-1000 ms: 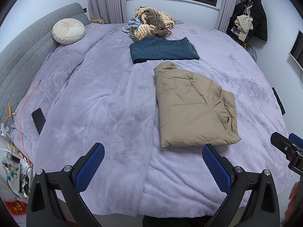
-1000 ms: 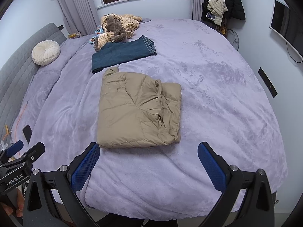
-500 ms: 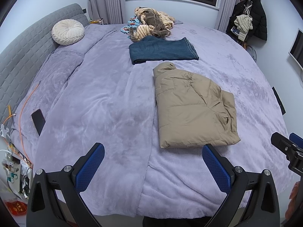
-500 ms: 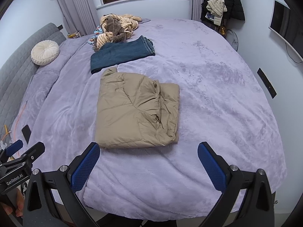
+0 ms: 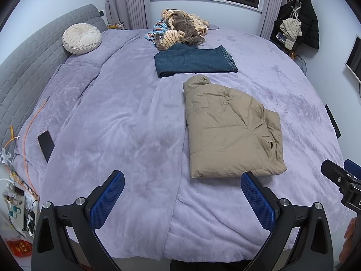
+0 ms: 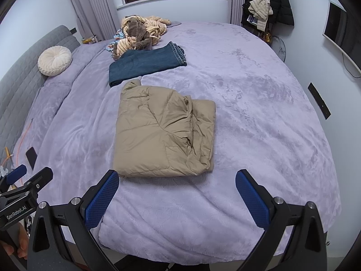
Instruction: Fold large clothes
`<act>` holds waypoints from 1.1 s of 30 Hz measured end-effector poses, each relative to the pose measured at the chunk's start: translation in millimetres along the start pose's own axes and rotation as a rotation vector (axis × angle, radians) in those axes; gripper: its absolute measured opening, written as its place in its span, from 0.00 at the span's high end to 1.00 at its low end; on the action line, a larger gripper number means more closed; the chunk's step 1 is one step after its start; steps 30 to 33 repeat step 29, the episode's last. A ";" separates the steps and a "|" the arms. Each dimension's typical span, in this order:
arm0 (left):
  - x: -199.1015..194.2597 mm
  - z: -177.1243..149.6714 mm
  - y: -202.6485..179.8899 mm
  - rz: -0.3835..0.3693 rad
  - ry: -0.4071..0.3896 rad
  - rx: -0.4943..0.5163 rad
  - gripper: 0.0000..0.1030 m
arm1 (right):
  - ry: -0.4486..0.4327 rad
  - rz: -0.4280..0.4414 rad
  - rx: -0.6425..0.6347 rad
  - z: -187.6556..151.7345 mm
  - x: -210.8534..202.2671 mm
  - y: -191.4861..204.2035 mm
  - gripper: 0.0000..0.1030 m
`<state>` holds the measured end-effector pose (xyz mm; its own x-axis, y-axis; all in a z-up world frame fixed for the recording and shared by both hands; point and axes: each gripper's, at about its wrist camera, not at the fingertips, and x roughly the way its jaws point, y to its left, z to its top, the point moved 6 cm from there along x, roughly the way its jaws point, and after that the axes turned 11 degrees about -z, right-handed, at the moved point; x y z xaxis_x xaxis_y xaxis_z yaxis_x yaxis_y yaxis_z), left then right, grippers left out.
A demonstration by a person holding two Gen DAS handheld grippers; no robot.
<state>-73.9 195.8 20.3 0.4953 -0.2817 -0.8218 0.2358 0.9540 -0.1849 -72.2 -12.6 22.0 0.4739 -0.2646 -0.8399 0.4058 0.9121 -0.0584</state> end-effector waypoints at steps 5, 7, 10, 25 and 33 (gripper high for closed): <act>0.2 1.3 -0.1 -0.001 0.000 0.001 0.00 | 0.000 -0.002 0.001 0.0 -0.1 1.0 0.00; 0.1 1.5 0.2 0.000 0.000 0.001 0.00 | 0.000 -0.002 0.000 0.5 0.0 0.6 0.00; 0.1 1.5 -0.1 -0.001 -0.001 0.001 0.00 | 0.001 -0.002 0.000 0.7 0.0 1.2 0.00; 5.5 14.6 -8.7 -0.020 -0.013 0.017 0.00 | 0.003 -0.004 0.000 0.5 1.3 2.3 0.00; 6.3 12.6 -11.8 -0.023 -0.014 0.019 0.00 | 0.004 -0.005 -0.002 1.7 1.2 0.9 0.00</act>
